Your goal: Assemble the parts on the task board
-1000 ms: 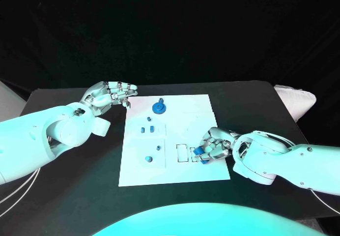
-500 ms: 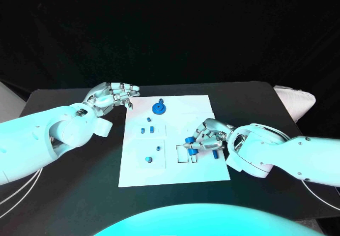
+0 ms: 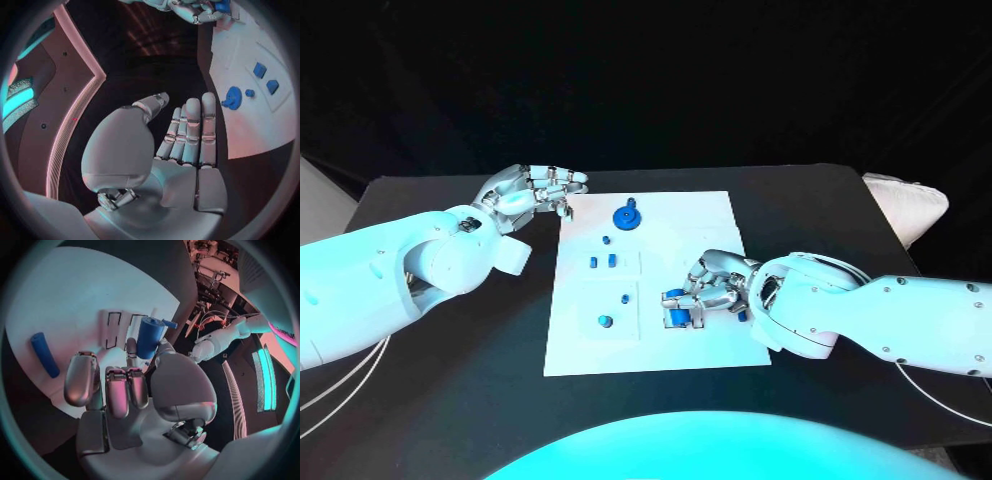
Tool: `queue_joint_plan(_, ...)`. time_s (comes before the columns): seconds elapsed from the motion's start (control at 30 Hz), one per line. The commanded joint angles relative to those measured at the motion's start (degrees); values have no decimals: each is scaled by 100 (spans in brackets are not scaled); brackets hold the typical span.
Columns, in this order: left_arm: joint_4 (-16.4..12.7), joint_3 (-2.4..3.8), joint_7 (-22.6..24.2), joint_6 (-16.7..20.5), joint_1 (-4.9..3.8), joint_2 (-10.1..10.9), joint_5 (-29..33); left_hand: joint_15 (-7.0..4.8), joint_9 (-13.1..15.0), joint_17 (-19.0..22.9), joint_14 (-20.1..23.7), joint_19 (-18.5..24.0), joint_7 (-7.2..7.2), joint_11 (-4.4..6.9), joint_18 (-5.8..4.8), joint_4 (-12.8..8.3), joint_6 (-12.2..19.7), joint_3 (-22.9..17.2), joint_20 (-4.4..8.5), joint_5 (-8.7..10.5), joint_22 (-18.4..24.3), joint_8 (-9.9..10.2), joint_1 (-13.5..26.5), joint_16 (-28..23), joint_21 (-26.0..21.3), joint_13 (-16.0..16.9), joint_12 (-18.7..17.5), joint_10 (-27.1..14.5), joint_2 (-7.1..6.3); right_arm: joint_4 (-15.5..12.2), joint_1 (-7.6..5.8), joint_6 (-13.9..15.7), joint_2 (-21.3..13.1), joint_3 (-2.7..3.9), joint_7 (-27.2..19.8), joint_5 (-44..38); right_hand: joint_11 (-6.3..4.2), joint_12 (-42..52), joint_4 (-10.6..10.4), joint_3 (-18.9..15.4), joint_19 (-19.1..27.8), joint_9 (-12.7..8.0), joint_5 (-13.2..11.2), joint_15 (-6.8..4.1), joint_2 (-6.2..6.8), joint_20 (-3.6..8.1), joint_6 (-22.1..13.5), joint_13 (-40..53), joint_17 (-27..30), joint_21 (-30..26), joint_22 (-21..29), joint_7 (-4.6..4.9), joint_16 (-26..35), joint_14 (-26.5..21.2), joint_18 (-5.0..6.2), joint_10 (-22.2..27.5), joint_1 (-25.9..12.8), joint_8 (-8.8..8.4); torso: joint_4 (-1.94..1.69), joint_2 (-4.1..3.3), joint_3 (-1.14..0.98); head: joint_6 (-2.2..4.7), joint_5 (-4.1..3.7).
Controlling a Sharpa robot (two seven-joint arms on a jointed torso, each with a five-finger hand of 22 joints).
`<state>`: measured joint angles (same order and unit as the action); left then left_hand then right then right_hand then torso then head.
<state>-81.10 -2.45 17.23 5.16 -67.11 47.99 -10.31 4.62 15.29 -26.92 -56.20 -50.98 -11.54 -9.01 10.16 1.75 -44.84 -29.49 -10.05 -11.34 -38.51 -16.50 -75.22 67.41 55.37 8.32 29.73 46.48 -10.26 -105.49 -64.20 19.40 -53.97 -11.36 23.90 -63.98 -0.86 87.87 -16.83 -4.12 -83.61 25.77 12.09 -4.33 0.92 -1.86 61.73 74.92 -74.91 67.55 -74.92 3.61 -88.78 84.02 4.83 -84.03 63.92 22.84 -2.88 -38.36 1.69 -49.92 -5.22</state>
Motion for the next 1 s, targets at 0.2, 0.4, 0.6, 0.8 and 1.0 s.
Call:
queue_joint_plan(0.2,-16,4,5,-91,-3,2,11,18,-8,5,10,-45,-107,-3,39,31,40,10,-9,-5,6,-34,48,34,-21,9,29,-38,-8,18,10,-344,43,0,410,-621,-29,4,2,-51,-31,11,-49,-29,10,21,81,1291,-1214,-16,-344,-68,-27,538,-59,-458,-50,27,4,1,-14,-8,8)
queue_joint_plan(0.4,-17,4,5,-95,-3,5,10,18,-8,5,10,-45,-107,-3,39,31,40,10,-9,-5,6,-34,48,34,-21,9,29,-38,-8,43,11,-292,57,0,494,-815,-31,8,0,-57,-33,13,-49,-31,-20,22,81,1296,-1217,-9,-349,-70,-28,539,-61,-460,-55,34,2,1,-11,-8,11)
queue_joint_plan(0.6,-20,4,2,-90,-3,13,9,18,-8,5,10,-45,-107,-3,39,31,40,10,-9,-5,6,-34,48,34,-21,9,29,-38,-8,58,11,-275,67,1,518,-882,-32,9,0,-62,-33,14,-47,-31,-34,23,81,1297,-1222,-13,-348,-71,-30,540,-60,-461,-59,37,1,-3,-11,-8,12)
queue_joint_plan(0.8,-24,4,-1,-95,-3,17,8,18,-8,5,10,-45,-107,-3,39,31,40,10,-9,-5,6,-34,48,34,-21,9,29,-38,-8,94,25,-277,116,1,516,-886,-33,16,-2,-70,-33,16,-45,-32,-46,24,81,1306,-1228,-13,-349,-71,-32,541,-60,-467,-69,41,-2,-3,-13,-8,23)
queue_joint_plan(1.0,-26,4,-5,-94,-3,23,7,20,-7,6,13,-47,-108,-4,39,37,46,14,-11,-5,10,-40,46,36,-27,11,39,-50,-8,118,53,-272,157,1,510,-867,-34,14,-4,-129,-32,20,-75,-34,-77,26,76,1306,-1228,-20,-351,-72,-32,541,-59,-467,-128,56,2,0,-12,-8,35)
